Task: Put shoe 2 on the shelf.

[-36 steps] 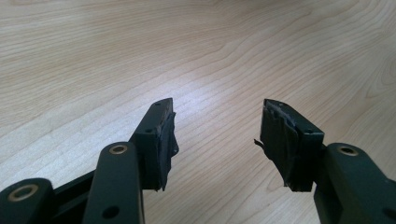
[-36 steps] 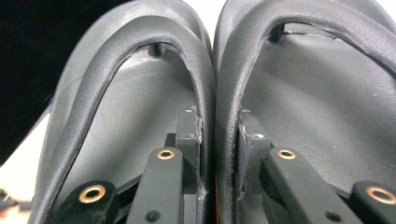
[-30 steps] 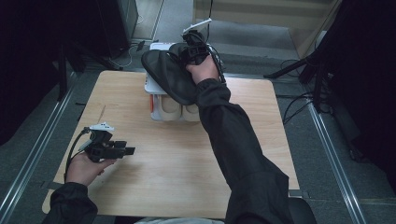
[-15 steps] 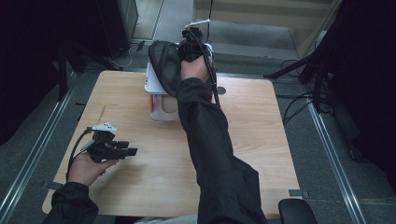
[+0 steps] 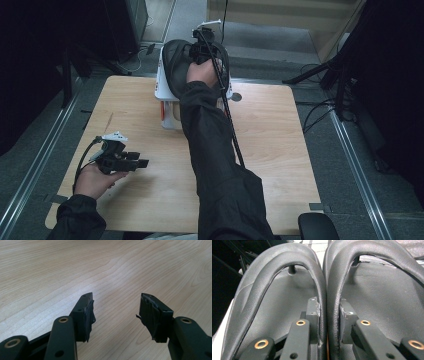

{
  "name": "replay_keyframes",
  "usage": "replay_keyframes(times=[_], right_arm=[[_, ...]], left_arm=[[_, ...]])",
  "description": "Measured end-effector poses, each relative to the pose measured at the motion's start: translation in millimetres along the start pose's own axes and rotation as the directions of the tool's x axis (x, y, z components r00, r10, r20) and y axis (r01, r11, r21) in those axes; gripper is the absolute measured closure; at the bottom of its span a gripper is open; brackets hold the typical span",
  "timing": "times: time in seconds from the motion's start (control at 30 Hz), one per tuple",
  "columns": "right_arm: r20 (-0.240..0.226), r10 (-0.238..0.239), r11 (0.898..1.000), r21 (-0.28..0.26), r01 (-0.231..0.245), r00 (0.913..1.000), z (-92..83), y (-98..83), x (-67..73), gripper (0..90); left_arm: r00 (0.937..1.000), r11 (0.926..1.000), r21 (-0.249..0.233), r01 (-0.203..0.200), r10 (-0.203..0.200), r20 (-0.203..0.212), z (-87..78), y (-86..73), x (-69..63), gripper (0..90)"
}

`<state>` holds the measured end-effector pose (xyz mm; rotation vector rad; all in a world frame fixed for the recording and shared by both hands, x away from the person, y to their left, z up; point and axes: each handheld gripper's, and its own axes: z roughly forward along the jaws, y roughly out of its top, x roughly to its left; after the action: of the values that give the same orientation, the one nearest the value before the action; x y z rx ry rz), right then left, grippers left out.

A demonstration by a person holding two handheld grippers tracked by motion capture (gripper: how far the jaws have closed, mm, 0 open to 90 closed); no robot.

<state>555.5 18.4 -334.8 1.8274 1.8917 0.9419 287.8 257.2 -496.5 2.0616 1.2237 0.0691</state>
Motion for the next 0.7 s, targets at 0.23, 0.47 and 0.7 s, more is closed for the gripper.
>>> replay_keyframes(times=[0.23, 0.47, 0.7], right_arm=[[0.016, 0.010, 1.000, -0.013, -0.010, 0.9998, 3.3, 1.7, 3.0, 73.1], [-0.023, 0.006, 1.000, -0.018, -0.007, 0.9997, 5.0, 2.0, 4.2, 63.1], [-0.026, -0.016, 1.000, -0.021, 0.016, 0.9995, 3.0, 1.2, 6.1, 59.0]], left_arm=[[1.0000, 1.0000, -0.001, -0.003, 0.003, 0.003, 0.2, 0.5, 0.2, 45.4], [0.9998, 0.9998, 0.011, -0.015, 0.015, 0.008, 2.6, 2.0, -3.0, 45.4], [0.9999, 0.9998, 0.012, -0.015, 0.015, 0.006, 2.4, 1.8, -2.4, 45.5]])
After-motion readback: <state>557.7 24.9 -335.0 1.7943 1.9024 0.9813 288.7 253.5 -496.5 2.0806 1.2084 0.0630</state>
